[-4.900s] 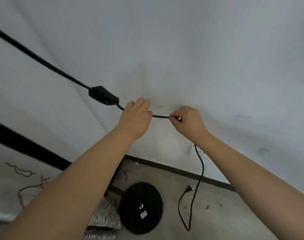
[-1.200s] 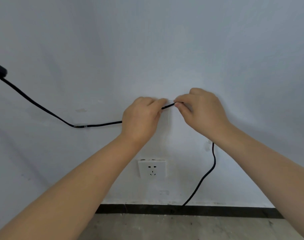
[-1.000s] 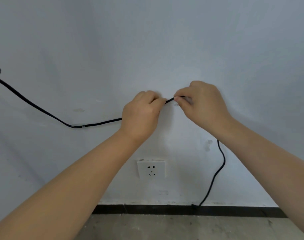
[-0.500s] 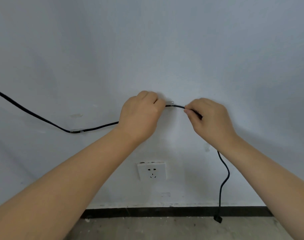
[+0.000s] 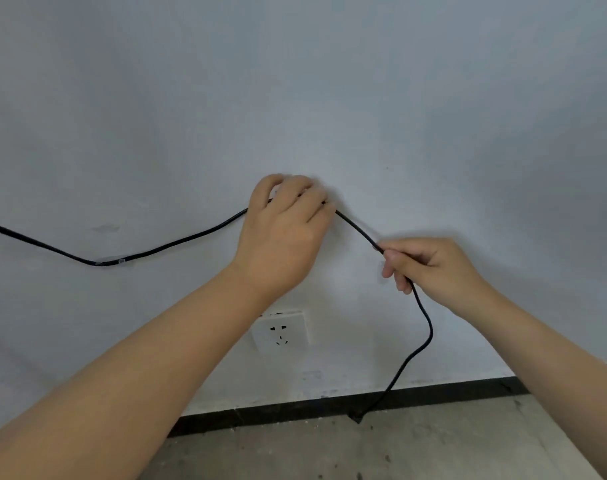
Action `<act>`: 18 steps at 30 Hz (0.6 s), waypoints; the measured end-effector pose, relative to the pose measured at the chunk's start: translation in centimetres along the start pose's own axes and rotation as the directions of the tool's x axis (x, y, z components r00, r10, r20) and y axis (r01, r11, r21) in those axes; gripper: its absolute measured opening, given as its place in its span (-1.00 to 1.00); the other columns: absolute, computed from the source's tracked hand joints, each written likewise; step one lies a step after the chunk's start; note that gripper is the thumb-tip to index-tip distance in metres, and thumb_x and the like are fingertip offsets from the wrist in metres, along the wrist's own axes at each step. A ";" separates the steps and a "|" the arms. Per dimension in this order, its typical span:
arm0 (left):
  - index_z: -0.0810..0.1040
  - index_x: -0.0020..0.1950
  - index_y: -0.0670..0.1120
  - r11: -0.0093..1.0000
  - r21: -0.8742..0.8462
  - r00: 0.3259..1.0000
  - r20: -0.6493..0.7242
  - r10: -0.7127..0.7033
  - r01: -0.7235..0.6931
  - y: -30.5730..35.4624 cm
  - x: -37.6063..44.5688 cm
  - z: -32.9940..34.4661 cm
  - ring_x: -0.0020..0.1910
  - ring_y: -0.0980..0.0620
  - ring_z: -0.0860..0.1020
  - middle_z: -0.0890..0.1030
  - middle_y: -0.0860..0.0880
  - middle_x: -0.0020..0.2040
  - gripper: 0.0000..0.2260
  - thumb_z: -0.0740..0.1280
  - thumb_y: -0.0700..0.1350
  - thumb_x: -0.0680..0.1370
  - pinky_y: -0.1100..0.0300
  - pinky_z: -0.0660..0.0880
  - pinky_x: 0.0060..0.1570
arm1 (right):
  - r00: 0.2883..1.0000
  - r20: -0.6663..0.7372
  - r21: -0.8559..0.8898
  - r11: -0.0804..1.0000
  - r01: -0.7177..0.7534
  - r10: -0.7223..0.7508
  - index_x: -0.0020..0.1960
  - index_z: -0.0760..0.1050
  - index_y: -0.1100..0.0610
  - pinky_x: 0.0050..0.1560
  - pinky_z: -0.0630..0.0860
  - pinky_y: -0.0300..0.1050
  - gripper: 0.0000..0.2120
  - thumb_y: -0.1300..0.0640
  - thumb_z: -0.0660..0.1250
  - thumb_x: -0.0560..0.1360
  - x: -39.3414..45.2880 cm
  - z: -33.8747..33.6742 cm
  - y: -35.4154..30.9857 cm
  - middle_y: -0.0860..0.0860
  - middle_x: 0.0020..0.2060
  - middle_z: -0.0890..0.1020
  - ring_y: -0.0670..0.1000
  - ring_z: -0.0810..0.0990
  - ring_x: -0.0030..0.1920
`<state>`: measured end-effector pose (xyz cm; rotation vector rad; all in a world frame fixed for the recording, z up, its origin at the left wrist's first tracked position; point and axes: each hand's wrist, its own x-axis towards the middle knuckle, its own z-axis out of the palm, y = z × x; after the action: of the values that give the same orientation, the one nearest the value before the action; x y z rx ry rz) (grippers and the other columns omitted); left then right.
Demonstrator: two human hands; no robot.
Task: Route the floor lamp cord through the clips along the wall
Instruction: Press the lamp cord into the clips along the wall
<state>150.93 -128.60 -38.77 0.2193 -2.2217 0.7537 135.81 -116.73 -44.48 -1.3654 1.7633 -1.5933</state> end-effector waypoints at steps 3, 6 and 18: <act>0.65 -0.26 -0.20 0.996 -0.089 0.996 -0.086 -0.019 0.011 1.9 -0.7 1.2 -0.27 -0.10 0.60 0.69 -0.12 -0.31 -0.85 0.32 -0.38 0.32 0.03 0.43 -0.16 | 0.990 0.058 0.069 0.989 -0.131 0.127 -0.30 0.58 0.00 -0.50 0.46 -0.40 -0.66 0.32 0.19 0.50 -1.3 -0.6 1.4 -0.09 -0.53 0.61 -0.18 0.45 -0.59; 0.61 -0.22 -0.24 0.849 -0.424 0.947 0.189 -0.259 0.316 4.9 -1.6 1.9 -0.38 -0.12 0.55 0.64 -0.17 -0.33 -0.92 0.33 -0.28 0.42 0.21 0.45 -0.38 | 0.960 0.088 0.099 0.957 -0.273 0.265 -0.29 0.59 0.17 -0.50 0.45 -0.36 -0.71 0.31 0.18 0.51 -2.8 -0.7 3.4 -0.02 -0.44 0.59 -0.17 0.44 -0.60; 0.62 -0.11 -0.18 0.150 -0.644 0.582 0.536 -0.612 0.750 10.0 -3.8 6.4 -0.42 0.24 0.45 0.48 0.16 -0.42 -0.91 0.31 -0.26 0.50 0.56 0.37 -0.37 | 0.927 -0.241 0.004 0.956 -0.295 0.287 -0.34 0.60 0.22 -0.59 0.27 -0.49 -0.75 0.17 0.29 0.46 -4.1 1.9 8.1 -0.05 -0.59 0.47 -0.20 0.37 -0.64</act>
<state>145.88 -124.54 -49.43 0.7585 -1.9894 -0.9266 135.98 -115.24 -53.68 -0.8973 2.0294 -1.6198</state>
